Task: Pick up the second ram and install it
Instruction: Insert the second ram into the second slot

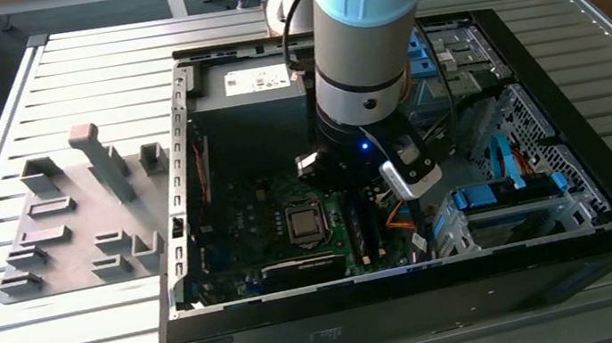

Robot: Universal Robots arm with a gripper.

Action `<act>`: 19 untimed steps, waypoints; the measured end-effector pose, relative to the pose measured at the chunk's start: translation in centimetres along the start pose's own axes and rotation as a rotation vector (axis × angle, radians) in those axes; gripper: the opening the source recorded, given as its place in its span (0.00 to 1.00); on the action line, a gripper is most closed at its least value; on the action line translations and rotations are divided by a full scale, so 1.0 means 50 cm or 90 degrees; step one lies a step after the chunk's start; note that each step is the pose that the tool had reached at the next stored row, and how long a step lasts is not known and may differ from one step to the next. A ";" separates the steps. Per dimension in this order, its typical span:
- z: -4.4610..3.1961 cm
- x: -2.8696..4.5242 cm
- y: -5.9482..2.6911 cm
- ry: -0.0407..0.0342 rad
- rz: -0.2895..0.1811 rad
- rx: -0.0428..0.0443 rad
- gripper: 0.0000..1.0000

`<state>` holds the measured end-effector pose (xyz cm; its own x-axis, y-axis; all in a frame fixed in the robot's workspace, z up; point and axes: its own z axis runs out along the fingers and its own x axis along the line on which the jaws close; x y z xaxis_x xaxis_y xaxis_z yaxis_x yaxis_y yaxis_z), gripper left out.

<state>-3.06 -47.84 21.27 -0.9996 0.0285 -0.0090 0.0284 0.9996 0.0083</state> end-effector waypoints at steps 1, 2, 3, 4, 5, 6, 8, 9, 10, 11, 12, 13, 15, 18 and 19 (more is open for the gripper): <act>0.000 0.000 0.000 0.0000 0.000 0.0000 0.14; 0.000 -0.001 0.000 0.0000 0.001 0.0000 0.14; 0.000 -0.001 0.000 0.0000 0.002 0.0000 0.14; 0.001 -0.001 0.000 0.0000 0.004 0.0000 0.14; 0.001 -0.002 0.000 0.0000 0.005 0.0000 0.14; 0.001 -0.002 0.000 0.0000 0.007 0.0000 0.14; 0.002 -0.002 0.000 -0.0001 0.010 0.0000 0.14; 0.002 -0.002 0.000 -0.0001 0.011 0.0000 0.14; 0.003 -0.002 0.000 -0.0001 0.011 -0.0001 0.14; 0.004 -0.002 0.000 -0.0001 0.011 0.0001 0.14; 0.004 -0.002 0.000 0.0000 0.011 0.0003 0.14; 0.005 -0.002 0.000 0.0000 0.011 0.0005 0.14; 0.007 -0.002 0.000 -0.0001 0.011 -0.0002 0.14; 0.007 -0.002 0.000 -0.0001 0.011 -0.0004 0.14; 0.007 -0.002 0.000 -0.0001 0.011 -0.0004 0.14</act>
<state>-2.94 -47.83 20.93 -0.9989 0.0464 -0.0089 0.0463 0.9989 0.0092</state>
